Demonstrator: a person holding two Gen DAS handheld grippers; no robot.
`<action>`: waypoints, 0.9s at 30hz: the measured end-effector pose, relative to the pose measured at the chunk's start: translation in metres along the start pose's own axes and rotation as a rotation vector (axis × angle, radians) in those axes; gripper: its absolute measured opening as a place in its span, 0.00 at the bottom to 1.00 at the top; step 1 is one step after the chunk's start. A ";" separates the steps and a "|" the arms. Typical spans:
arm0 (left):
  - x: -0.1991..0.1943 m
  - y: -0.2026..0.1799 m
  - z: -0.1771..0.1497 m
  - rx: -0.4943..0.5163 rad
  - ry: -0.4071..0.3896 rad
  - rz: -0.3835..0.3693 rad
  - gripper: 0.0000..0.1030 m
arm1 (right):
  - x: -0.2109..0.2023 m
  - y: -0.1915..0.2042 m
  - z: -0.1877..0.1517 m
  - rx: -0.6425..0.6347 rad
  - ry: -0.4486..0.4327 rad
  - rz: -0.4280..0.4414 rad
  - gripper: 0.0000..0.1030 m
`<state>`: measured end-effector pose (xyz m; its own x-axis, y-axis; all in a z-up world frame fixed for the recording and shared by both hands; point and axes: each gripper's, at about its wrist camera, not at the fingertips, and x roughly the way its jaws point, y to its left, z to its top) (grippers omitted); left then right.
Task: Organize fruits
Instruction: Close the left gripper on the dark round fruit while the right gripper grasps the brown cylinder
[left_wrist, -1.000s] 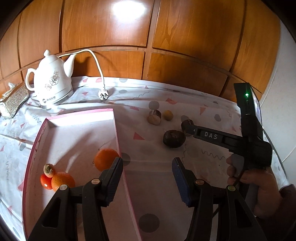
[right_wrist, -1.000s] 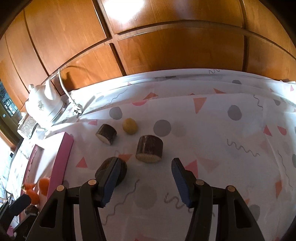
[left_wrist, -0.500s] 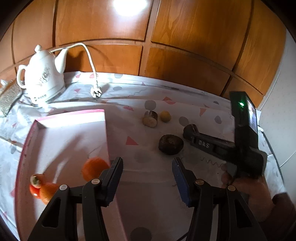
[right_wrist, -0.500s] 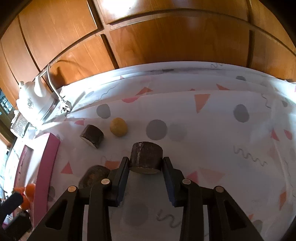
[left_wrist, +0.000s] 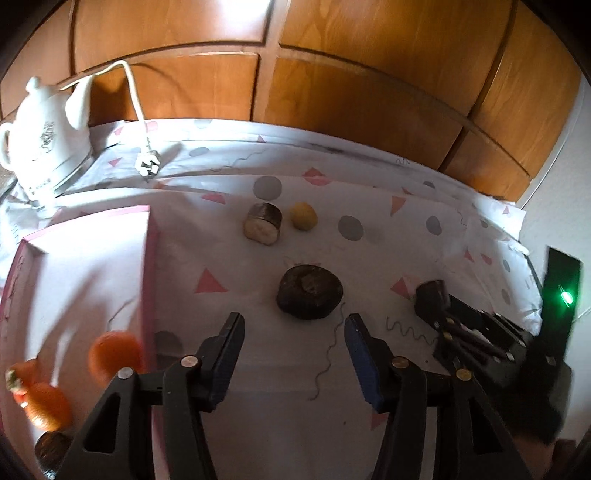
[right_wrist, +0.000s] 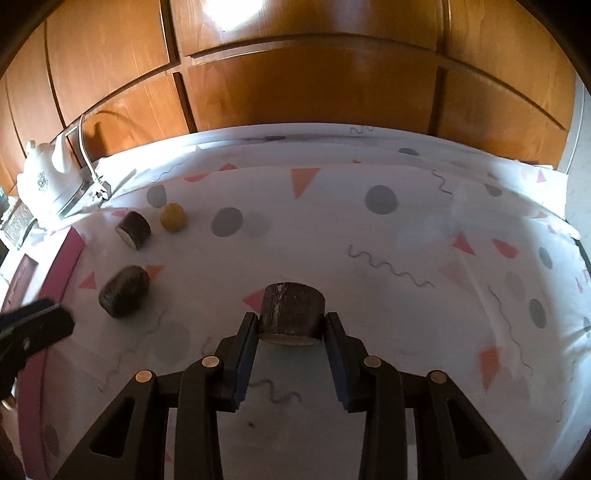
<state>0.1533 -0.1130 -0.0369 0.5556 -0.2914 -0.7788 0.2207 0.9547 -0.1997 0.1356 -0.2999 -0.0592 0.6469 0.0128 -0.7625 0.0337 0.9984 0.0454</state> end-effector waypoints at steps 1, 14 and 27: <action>0.003 -0.002 0.002 0.003 0.004 -0.001 0.57 | -0.001 -0.001 -0.002 -0.002 -0.007 -0.004 0.35; 0.052 -0.009 0.025 -0.024 0.045 0.037 0.63 | 0.000 -0.002 -0.007 0.003 -0.031 0.005 0.35; 0.038 -0.010 -0.002 0.025 0.058 0.050 0.48 | 0.007 -0.003 -0.008 0.010 -0.006 -0.005 0.35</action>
<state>0.1706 -0.1334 -0.0656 0.5189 -0.2389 -0.8208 0.2148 0.9658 -0.1453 0.1340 -0.3018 -0.0702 0.6514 0.0073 -0.7587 0.0447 0.9978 0.0479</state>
